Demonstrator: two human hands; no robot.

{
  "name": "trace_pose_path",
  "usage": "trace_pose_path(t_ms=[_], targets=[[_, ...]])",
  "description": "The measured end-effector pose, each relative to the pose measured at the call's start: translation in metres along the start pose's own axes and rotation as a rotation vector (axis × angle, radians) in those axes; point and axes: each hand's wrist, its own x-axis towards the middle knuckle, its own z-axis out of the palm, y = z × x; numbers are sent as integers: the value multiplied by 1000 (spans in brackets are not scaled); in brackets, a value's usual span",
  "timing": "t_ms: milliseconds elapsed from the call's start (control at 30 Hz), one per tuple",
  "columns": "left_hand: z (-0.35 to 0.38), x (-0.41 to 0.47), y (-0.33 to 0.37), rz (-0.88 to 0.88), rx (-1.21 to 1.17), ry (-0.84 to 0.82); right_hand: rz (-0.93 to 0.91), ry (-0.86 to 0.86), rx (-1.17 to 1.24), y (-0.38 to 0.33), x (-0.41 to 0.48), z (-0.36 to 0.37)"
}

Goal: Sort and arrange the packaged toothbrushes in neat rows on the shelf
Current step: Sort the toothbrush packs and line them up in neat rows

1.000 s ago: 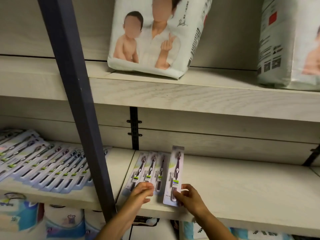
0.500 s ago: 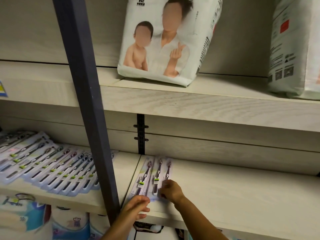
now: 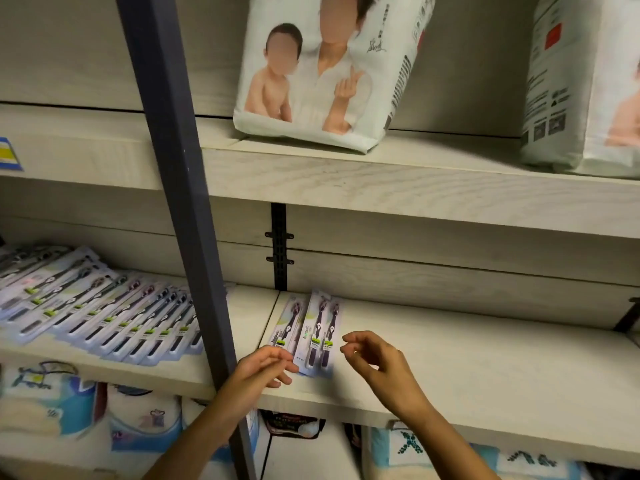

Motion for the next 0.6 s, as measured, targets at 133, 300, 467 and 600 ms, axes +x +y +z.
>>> trace_pose_path(t_ms=[133, 300, 467, 600], targets=[[-8, -7, 10, 78, 5, -40, -81, -3, -5, -25, -18, -3], [-34, -22, 19, 166, -32, -86, -142, -14, -17, -60, -37, 23], [-91, -41, 13, 188, -95, -133, -189, 9, 23, -100, -49, 75], [-161, -49, 2, 179, -58, -142, -215, 34, 98, -130, -51, 139]])
